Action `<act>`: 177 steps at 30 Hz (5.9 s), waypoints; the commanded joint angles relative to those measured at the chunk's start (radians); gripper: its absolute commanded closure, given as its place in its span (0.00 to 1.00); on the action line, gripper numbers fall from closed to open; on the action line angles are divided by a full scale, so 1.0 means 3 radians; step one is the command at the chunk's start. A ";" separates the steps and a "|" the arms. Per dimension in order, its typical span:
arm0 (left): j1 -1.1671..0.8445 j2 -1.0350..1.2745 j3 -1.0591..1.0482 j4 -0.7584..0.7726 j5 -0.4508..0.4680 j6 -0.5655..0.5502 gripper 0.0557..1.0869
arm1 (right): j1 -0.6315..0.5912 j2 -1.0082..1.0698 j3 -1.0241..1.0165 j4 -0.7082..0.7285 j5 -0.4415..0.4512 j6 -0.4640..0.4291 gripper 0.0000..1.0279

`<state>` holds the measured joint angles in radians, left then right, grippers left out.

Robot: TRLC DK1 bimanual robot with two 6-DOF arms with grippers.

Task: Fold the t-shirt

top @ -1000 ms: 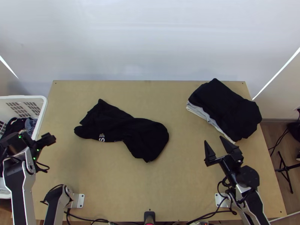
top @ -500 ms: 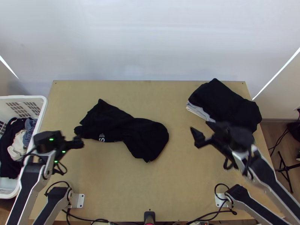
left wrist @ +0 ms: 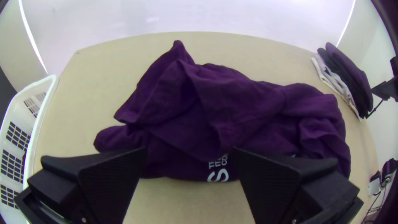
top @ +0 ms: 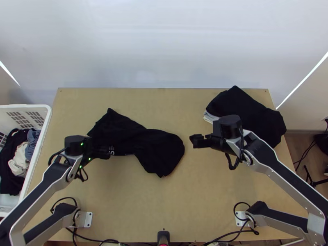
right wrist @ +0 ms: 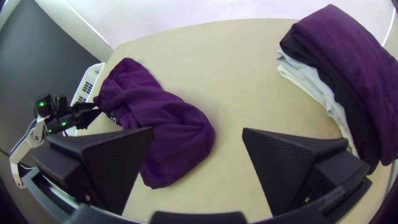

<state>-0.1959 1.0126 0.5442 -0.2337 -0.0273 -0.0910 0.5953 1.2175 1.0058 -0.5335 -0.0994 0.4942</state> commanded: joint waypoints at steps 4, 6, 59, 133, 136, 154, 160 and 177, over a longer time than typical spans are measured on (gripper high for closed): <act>0.0070 0.0771 0.0288 0.0554 -0.0006 0.0232 0.06 | -0.0098 0.0170 0.0273 -0.0057 -0.0083 -0.0021 0.04; 0.0075 0.0950 0.0395 0.0554 -0.0006 0.0288 0.19 | -0.0144 0.0124 0.0283 -0.0042 -0.0083 -0.0047 0.04; 0.1921 0.1753 0.3202 -0.0822 0.0290 -0.0372 0.03 | 0.1344 0.1689 0.0738 0.0444 -0.0149 0.0418 0.05; 0.1440 0.1088 0.2261 -0.0643 0.0255 -0.0019 0.04 | -0.0369 0.2037 0.1751 0.0459 0.0945 0.1052 0.97; 0.1384 0.1094 0.2220 -0.0781 0.0260 0.0099 0.04 | -0.0409 0.1975 0.1689 0.0480 0.0960 0.1052 0.97; 0.1118 0.1329 0.2067 -0.1031 0.0255 0.0278 0.04 | -0.0466 0.1750 0.1362 0.0505 0.0970 0.1042 0.97; 0.1057 0.1375 0.2006 -0.0995 0.0255 0.0283 0.04 | -0.0481 0.1628 0.1203 0.0505 0.0970 0.1042 0.97; 0.0510 0.2311 0.1765 0.0293 0.0224 0.0390 0.04 | -0.0322 0.1520 0.1147 0.0510 0.0970 0.1032 0.97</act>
<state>-0.0074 1.5848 1.0832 -0.2920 0.0490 0.0048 0.4725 1.6821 1.3495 -0.3820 0.1921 0.8062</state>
